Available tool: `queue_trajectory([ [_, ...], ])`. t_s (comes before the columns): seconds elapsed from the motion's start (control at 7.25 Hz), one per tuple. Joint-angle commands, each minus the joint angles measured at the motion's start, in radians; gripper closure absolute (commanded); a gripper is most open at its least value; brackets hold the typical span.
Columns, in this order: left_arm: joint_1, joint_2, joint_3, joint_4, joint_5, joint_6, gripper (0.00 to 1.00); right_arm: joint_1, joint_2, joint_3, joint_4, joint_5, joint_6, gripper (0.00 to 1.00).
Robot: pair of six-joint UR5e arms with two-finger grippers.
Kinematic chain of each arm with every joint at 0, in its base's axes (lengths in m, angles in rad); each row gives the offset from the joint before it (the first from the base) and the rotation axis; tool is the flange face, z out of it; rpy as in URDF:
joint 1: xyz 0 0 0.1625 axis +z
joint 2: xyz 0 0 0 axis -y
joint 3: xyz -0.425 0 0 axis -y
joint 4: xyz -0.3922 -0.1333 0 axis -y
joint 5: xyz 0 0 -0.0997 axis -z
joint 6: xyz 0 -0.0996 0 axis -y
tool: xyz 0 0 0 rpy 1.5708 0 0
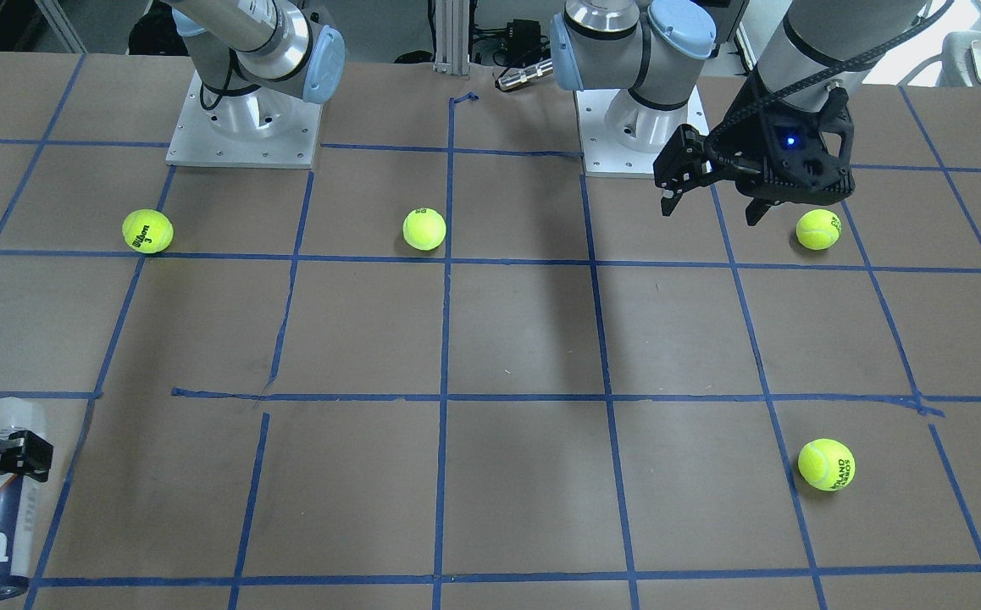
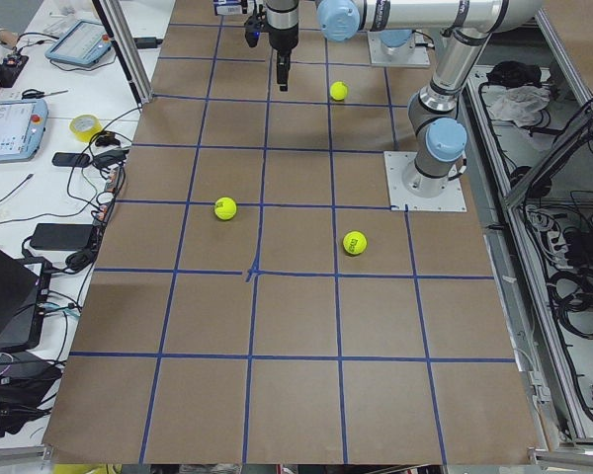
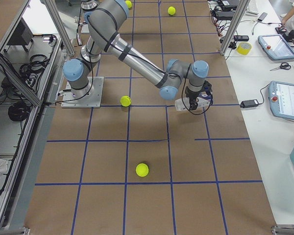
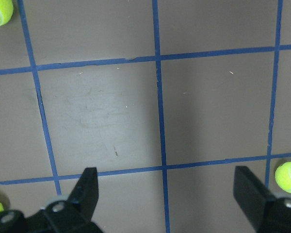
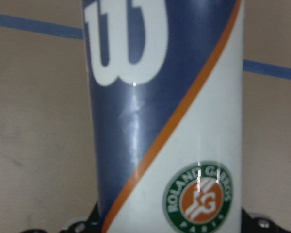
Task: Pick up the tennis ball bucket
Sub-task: 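Carry the can with the right gripper toward the table center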
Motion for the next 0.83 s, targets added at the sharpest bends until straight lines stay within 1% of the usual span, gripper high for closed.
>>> queue_trajectory([
  [0.0,0.000,-0.002,0.001,-0.013,0.077,0.001,0.00,0.199,-0.037,-0.004,0.012,0.002,0.008,0.24],
  [0.14,0.000,-0.002,0.001,-0.012,0.073,0.001,0.00,0.288,-0.036,-0.012,0.000,0.004,0.001,0.24],
  [0.28,0.000,-0.002,0.000,0.003,0.079,0.001,0.00,0.375,-0.030,-0.039,0.006,0.002,0.002,0.23],
  [0.41,-0.002,-0.004,0.001,0.005,0.082,0.001,0.00,0.487,-0.021,-0.053,0.004,-0.013,0.013,0.23],
  [0.55,0.003,-0.004,0.003,0.007,0.082,0.001,0.00,0.558,0.004,-0.058,-0.031,-0.016,-0.004,0.23],
  [0.69,0.004,-0.007,0.013,0.014,0.084,0.001,0.00,0.589,0.027,-0.060,-0.108,-0.013,-0.019,0.22],
])
